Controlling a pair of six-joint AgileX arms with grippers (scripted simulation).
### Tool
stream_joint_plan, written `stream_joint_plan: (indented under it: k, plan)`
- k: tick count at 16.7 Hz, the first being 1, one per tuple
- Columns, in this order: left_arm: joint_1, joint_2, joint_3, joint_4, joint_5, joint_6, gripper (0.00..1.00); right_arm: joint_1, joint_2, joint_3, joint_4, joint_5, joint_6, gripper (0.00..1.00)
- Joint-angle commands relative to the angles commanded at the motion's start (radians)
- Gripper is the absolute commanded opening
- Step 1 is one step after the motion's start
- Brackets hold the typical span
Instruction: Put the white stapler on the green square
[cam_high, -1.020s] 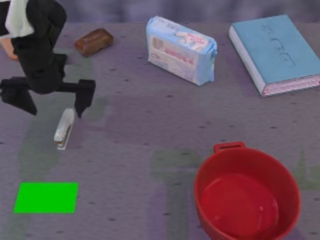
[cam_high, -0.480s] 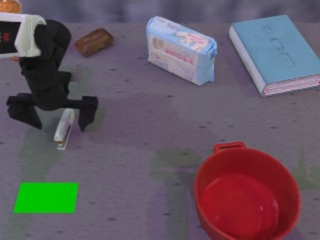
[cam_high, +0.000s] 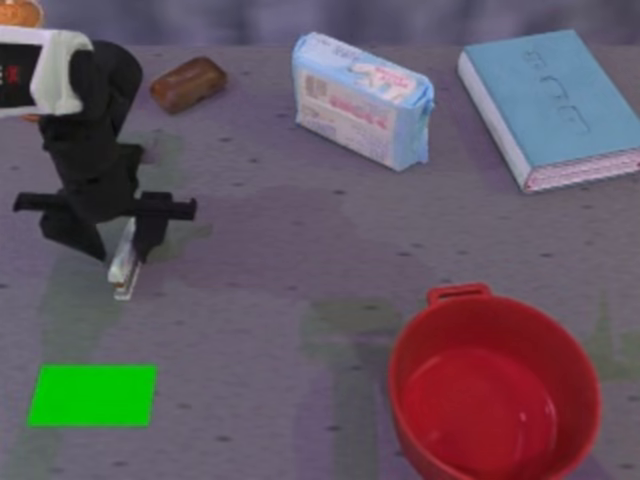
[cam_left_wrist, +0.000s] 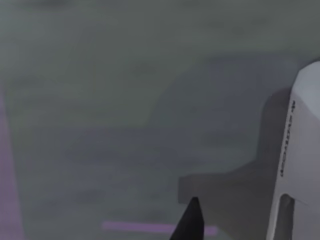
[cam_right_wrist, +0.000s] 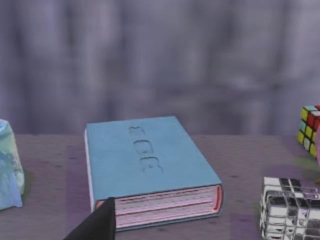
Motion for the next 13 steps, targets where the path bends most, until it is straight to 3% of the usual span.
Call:
stream_joint_plan:
  k: [4, 13]
  plan:
    - [0.0, 0.0, 0.0, 0.0, 0.0, 0.0, 0.02, 0.0, 0.0, 0.0, 0.0, 0.0, 0.0, 1.0]
    - [0.001, -0.001, 0.0, 0.0, 0.0, 0.001, 0.0, 0.0, 0.0, 0.0, 0.0, 0.0, 0.0, 1.0]
